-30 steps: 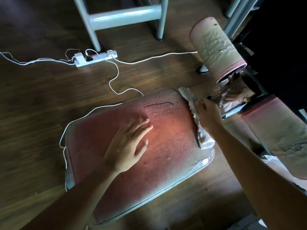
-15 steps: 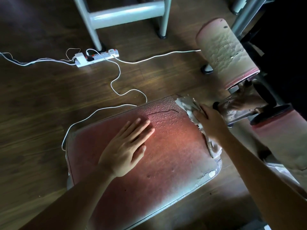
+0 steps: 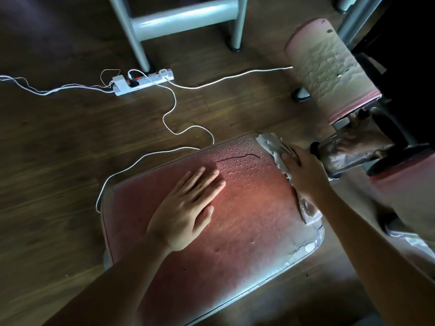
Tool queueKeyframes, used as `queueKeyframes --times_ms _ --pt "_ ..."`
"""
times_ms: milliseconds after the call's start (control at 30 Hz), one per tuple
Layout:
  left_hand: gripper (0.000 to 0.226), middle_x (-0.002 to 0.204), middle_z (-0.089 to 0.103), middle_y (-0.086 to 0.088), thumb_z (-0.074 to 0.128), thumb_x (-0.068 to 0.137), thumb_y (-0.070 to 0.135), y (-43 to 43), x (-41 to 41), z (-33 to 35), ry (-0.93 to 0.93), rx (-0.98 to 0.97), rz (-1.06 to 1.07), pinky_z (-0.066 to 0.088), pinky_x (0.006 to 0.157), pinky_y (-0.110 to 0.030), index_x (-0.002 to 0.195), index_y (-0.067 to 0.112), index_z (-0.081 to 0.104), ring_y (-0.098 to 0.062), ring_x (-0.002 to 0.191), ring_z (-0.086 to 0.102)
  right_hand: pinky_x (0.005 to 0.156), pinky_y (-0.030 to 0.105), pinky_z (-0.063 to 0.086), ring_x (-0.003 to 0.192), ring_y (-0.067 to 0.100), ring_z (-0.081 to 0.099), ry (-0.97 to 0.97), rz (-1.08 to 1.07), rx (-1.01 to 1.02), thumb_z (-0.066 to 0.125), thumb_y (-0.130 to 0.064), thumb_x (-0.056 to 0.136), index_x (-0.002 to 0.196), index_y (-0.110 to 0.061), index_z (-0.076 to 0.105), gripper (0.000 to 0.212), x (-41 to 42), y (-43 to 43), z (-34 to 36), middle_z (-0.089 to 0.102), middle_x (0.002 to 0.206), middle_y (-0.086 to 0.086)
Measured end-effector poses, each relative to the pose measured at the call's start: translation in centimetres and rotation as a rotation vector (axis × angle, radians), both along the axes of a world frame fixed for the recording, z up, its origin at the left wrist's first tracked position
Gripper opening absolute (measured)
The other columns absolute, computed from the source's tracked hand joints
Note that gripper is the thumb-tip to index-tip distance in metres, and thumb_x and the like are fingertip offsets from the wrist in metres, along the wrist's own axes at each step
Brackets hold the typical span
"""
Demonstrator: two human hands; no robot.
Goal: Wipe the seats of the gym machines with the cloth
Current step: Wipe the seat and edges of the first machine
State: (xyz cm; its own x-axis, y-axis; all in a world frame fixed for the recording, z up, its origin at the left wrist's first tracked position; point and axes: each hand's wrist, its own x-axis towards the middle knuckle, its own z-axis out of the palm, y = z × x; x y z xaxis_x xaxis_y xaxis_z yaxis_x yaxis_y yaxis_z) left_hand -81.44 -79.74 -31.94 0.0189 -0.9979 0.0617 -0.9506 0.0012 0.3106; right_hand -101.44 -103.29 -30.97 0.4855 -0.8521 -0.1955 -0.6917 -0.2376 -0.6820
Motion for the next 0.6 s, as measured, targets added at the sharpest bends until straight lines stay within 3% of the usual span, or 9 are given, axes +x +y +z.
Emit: queueKeyframes --times_ms 100,133,267,367,433,500,600 --pt "0.055 0.166 0.021 0.000 0.044 0.102 0.026 0.0 0.0 0.0 0.001 -0.009 -0.005 0.025 0.121 -0.051 0.156 0.020 0.032 -0.024 0.154 0.015 0.054 0.012 0.039 0.063 0.004 0.053 -0.033 -0.006 0.031 0.050 -0.028 0.103 0.104 -0.019 0.067 0.019 0.9 -0.6 0.0 0.061 0.072 -0.006" --pt "0.055 0.166 0.021 0.000 0.044 0.102 0.026 0.0 -0.1 0.0 0.000 -0.010 -0.005 0.026 0.120 -0.051 0.156 0.020 0.032 -0.024 0.154 0.015 0.056 0.019 0.042 0.061 0.007 0.053 -0.045 -0.008 0.062 0.051 -0.032 0.102 0.096 -0.023 0.065 0.018 1.6 -1.2 -0.1 0.060 0.071 -0.005" --pt "0.055 0.165 0.022 0.000 0.044 0.102 0.025 0.1 0.0 0.0 -0.007 -0.009 -0.001 0.025 0.120 -0.051 0.155 0.020 0.032 -0.023 0.154 0.015 0.062 0.034 0.039 0.059 0.016 0.051 -0.070 0.028 0.083 0.046 -0.057 0.090 0.090 -0.031 0.066 0.033 3.5 -2.5 -0.8 0.063 0.074 0.000" --pt "0.055 0.165 0.022 0.001 0.043 0.102 0.025 0.1 0.1 -0.1 -0.005 -0.013 0.005 0.024 0.121 -0.050 0.155 0.021 0.032 -0.023 0.154 0.014 0.058 0.026 0.040 0.064 0.009 0.055 -0.045 0.020 0.036 0.051 -0.039 0.101 0.105 -0.024 0.069 0.023 1.6 -1.3 -0.3 0.063 0.076 -0.001" --pt "0.055 0.166 0.021 0.001 0.042 0.103 0.025 0.1 0.0 -0.1 -0.006 -0.011 0.005 0.024 0.121 -0.050 0.156 0.021 0.031 -0.023 0.154 0.014 0.062 0.024 0.044 0.069 0.012 0.061 -0.053 0.002 0.027 0.052 -0.032 0.103 0.113 -0.018 0.068 0.024 -0.5 -0.4 -0.1 0.066 0.079 -0.001" --pt "0.055 0.166 0.020 0.001 0.042 0.103 0.026 0.1 0.0 -0.1 -0.007 -0.011 0.003 0.023 0.121 -0.049 0.156 0.021 0.030 -0.023 0.154 0.014 0.067 0.029 0.048 0.072 0.018 0.064 -0.094 -0.017 0.061 0.052 -0.028 0.102 0.111 -0.021 0.067 0.018 -1.2 -0.1 -0.6 0.068 0.080 0.000" --pt "0.055 0.165 0.021 0.001 0.043 0.102 0.025 0.1 0.0 -0.2 0.001 -0.017 0.004 0.023 0.122 -0.049 0.156 0.021 0.031 -0.023 0.154 0.014 0.061 0.028 0.044 0.064 0.016 0.056 -0.107 -0.035 0.079 0.050 -0.025 0.103 0.097 -0.024 0.065 0.016 0.8 -1.0 -1.1 0.063 0.073 -0.002"
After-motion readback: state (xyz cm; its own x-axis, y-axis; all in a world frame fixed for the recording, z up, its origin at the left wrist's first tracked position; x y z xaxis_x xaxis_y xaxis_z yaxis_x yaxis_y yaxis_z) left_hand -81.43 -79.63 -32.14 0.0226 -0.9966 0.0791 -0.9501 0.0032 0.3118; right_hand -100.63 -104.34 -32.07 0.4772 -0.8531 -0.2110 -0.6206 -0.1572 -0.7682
